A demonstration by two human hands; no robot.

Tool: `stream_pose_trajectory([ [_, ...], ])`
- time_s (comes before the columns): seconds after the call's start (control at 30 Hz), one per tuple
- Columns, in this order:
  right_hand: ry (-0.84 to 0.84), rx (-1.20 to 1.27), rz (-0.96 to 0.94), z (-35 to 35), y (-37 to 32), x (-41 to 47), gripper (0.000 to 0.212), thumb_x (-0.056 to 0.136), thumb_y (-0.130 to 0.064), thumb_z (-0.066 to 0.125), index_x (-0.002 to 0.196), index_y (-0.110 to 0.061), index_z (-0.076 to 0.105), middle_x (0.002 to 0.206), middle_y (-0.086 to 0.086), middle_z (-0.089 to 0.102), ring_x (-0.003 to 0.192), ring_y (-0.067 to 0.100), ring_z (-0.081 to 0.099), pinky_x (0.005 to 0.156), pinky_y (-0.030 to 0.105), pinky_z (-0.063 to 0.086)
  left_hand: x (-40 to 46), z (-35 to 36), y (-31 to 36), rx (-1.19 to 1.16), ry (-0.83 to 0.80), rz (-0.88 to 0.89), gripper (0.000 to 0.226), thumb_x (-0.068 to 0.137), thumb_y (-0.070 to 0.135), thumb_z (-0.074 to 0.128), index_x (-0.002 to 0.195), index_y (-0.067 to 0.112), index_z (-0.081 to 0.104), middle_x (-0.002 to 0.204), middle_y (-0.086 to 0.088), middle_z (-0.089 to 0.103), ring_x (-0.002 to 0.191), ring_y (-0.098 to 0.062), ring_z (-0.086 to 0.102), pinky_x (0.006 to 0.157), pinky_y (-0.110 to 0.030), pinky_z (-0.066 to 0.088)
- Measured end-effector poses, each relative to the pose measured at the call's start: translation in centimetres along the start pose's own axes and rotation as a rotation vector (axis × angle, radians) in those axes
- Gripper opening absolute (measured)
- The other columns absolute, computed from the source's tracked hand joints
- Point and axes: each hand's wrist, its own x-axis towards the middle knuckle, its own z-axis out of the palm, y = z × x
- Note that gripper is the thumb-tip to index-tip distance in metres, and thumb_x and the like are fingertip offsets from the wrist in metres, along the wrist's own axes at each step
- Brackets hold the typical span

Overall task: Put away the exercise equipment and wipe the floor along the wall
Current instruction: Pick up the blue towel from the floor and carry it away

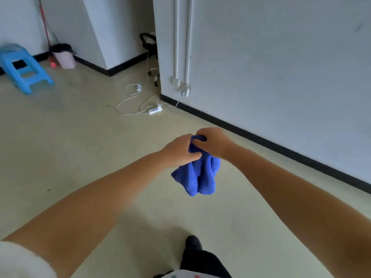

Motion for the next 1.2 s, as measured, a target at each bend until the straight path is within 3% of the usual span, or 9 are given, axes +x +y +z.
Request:
stream_pose_trajectory([
  [0.1, 0.081, 0.02, 0.143, -2.0, 2.1, -4.7, 0.021, 0.087, -0.028, 0.058, 0.07, -0.018, 0.052, 0.071, -0.001, 0.052, 0.071, 0.018, 0.046, 0.062, 0.028, 0.037, 0.5, 2.9, 4.4, 0.018, 0.041, 0.046, 0.01, 0.088, 0.018, 0.049, 0.081, 0.012, 0.048, 0.071, 0.0, 0.053, 0.069, -0.021, 0.051, 0.056, -0.026, 0.037],
  [0.17, 0.118, -0.023, 0.222, -3.9, 4.1, -8.4, 0.011, 0.086, -0.029, 0.059, 0.084, -0.019, 0.059, 0.079, -0.003, 0.057, 0.075, 0.017, 0.05, 0.063, 0.027, 0.04, 0.8, 5.2, 7.3, 0.094, -0.01, 0.123, 0.014, 0.09, 0.015, 0.043, 0.076, 0.014, 0.045, 0.068, 0.001, 0.051, 0.068, -0.022, 0.05, 0.056, -0.028, 0.037],
  [0.27, 0.176, -0.109, 0.377, -6.3, 7.5, -14.5, 0.015, 0.089, -0.032, 0.055, 0.095, -0.019, 0.062, 0.087, -0.003, 0.059, 0.082, 0.018, 0.052, 0.07, 0.032, 0.046, 0.8, 8.8, 12.5, 0.166, -0.077, 0.234, 0.025, 0.092, 0.011, 0.036, 0.068, 0.016, 0.043, 0.068, 0.0, 0.05, 0.07, -0.025, 0.051, 0.061, -0.033, 0.037],
  [0.37, 0.248, -0.117, 0.515, -7.8, 11.0, -21.4, 0.017, 0.09, -0.035, 0.053, 0.086, -0.021, 0.06, 0.078, -0.006, 0.054, 0.08, 0.017, 0.05, 0.068, 0.032, 0.044, 0.5, 12.5, 18.6, 0.211, -0.14, 0.414, 0.032, 0.091, 0.008, 0.034, 0.063, 0.016, 0.046, 0.067, 0.001, 0.05, 0.073, -0.025, 0.051, 0.064, -0.033, 0.038],
  [0.5, 0.329, -0.042, 0.689, -9.4, 15.2, -31.9, 0.038, 0.09, -0.043, 0.054, 0.061, -0.022, 0.043, 0.063, -0.005, 0.044, 0.062, 0.013, 0.04, 0.056, 0.026, 0.031, -1.0, 18.3, 27.1, 0.242, -0.272, 0.593, 0.037, 0.089, 0.004, 0.034, 0.055, 0.016, 0.044, 0.061, 0.002, 0.049, 0.067, -0.022, 0.048, 0.054, -0.029, 0.031],
  [0.83, 0.495, 0.008, 0.978, -14.2, 25.7, -60.1, 0.036, 0.094, -0.035, 0.05, 0.07, -0.009, 0.046, 0.068, 0.006, 0.042, 0.064, 0.02, 0.036, 0.055, 0.03, 0.027, -7.8, 37.6, 46.5, 0.166, -0.411, 0.716, 0.037, 0.087, -0.002, 0.033, 0.054, 0.011, 0.038, 0.059, -0.001, 0.042, 0.058, -0.016, 0.038, 0.05, -0.026, 0.028],
  [0.97, 0.632, 0.039, 1.012, -15.7, 28.6, -66.8, 0.038, 0.094, -0.03, 0.051, 0.064, -0.008, 0.042, 0.059, 0.004, 0.037, 0.056, 0.017, 0.031, 0.052, 0.029, 0.025, -9.8, 44.6, 51.9, 0.156, -0.573, 0.73, 0.024, 0.075, -0.007, 0.034, 0.07, -0.001, 0.057, 0.071, -0.009, 0.056, 0.069, -0.022, 0.05, 0.063, -0.031, 0.04],
  [1.1, 0.67, -0.008, 1.087, -17.4, 33.0, -72.8, 0.038, 0.094, -0.033, 0.051, 0.071, -0.003, 0.058, 0.068, 0.011, 0.056, 0.062, 0.021, 0.045, 0.059, 0.033, 0.036, -11.1, 50.2, 57.0, 0.138, -0.71, 0.738, 0.024, 0.075, -0.005, 0.031, 0.072, 0.006, 0.052, 0.071, -0.008, 0.05, 0.069, -0.022, 0.044, 0.064, -0.032, 0.035],
  [1.2, 0.727, -0.058, 1.134, -19.5, 36.6, -76.2, 0.038, 0.094, -0.034, 0.051, 0.064, -0.01, 0.054, 0.062, 0.004, 0.051, 0.061, 0.02, 0.045, 0.056, 0.032, 0.033, -11.2, 53.7, 61.8, 0.074, -0.757, 0.775, 0.021, 0.079, 0.001, 0.035, 0.074, 0.005, 0.055, 0.071, -0.007, 0.051, 0.071, -0.022, 0.046, 0.064, -0.031, 0.036],
])
